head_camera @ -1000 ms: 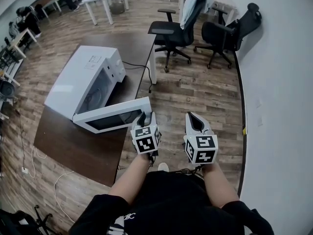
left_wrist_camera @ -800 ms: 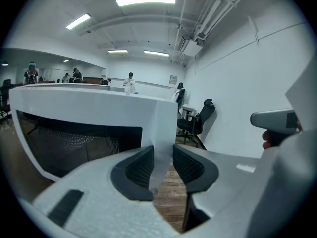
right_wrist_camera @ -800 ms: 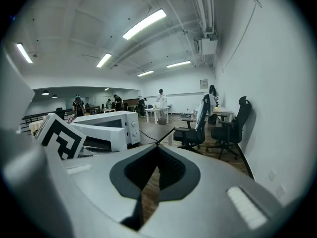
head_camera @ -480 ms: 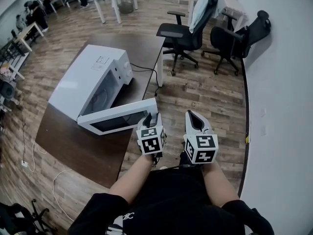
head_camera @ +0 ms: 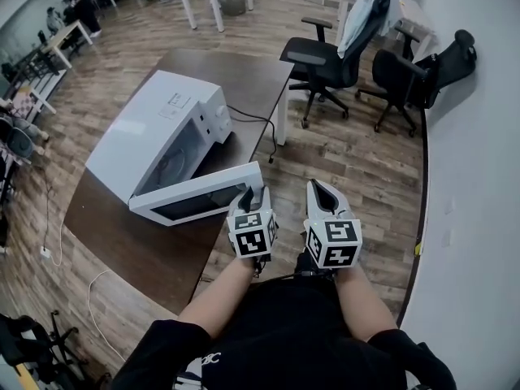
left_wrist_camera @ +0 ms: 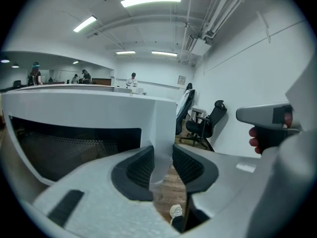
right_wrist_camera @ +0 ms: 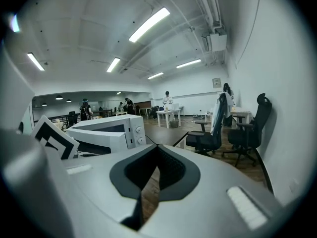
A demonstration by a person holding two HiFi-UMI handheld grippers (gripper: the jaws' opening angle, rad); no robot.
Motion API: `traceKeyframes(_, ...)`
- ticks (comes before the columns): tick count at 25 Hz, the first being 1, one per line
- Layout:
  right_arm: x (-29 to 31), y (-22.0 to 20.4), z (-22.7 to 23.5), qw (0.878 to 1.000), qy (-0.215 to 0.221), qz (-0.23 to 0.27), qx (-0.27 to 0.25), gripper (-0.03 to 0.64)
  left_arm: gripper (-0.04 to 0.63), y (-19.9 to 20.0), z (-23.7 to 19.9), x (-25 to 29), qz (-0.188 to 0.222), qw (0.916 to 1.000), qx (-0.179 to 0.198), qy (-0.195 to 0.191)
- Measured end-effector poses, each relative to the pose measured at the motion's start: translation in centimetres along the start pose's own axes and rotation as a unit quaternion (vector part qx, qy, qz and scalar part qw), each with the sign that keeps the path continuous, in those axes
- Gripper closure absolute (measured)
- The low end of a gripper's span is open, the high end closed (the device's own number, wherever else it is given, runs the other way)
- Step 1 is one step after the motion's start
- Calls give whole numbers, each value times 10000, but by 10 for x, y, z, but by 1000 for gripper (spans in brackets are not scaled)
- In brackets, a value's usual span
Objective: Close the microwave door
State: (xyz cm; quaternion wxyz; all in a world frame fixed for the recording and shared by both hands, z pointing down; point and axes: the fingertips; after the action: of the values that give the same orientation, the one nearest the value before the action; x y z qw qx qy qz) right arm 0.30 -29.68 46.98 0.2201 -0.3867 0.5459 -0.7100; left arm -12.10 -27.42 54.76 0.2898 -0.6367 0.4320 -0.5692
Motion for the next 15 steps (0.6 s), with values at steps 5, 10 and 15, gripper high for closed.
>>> traceKeyframes(5, 32, 11, 10, 9996, 288, -34, -49, 607, 466, 11, -8, 18, -14, 9995, -163, 266)
traceKeyframes(10, 65, 25, 16, 9981, 603, -62, -94, 607, 466, 22, -15, 33, -29, 9982, -311, 509)
traceKeyframes(15, 99, 40, 14, 9946, 1012, -106, -191, 607, 466, 33, -23, 48, -34, 9957, -481, 793)
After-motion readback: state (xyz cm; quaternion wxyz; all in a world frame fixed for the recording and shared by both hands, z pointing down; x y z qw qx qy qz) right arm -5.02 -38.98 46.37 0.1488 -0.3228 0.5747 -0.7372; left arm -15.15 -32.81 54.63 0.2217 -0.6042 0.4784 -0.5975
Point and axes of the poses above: the fingertips, and each gripper's own axes: x forward along the fingers, z to its right, y out of its top
